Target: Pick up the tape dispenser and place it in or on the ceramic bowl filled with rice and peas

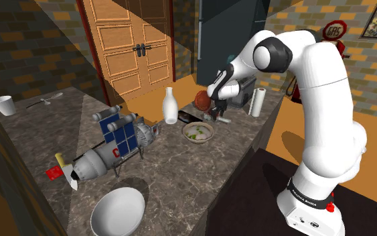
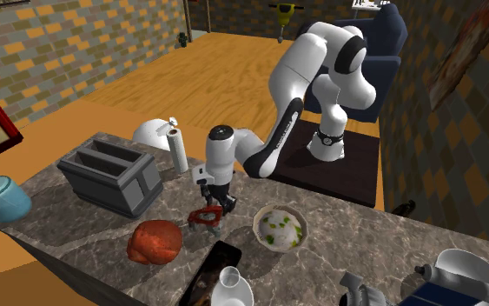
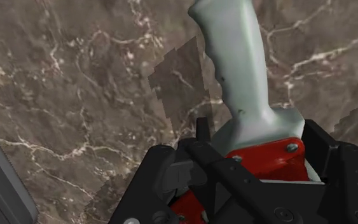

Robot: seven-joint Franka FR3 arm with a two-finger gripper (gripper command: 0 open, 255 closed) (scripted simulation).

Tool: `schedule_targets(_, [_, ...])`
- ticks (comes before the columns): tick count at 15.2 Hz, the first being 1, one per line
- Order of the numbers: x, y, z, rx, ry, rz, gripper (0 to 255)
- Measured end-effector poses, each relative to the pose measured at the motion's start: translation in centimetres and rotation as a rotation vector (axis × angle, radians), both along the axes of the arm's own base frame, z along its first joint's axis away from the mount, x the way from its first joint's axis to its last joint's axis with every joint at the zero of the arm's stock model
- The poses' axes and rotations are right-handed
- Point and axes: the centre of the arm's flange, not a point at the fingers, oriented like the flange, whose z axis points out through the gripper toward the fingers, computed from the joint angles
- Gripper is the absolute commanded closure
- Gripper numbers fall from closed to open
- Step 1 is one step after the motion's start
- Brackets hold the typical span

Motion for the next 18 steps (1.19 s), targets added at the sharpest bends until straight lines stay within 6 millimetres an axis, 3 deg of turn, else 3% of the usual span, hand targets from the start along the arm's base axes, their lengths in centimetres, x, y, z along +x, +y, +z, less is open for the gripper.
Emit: schedule_targets(18, [0.0, -0.1, 9.5, 0.0, 0.0, 0.0, 255])
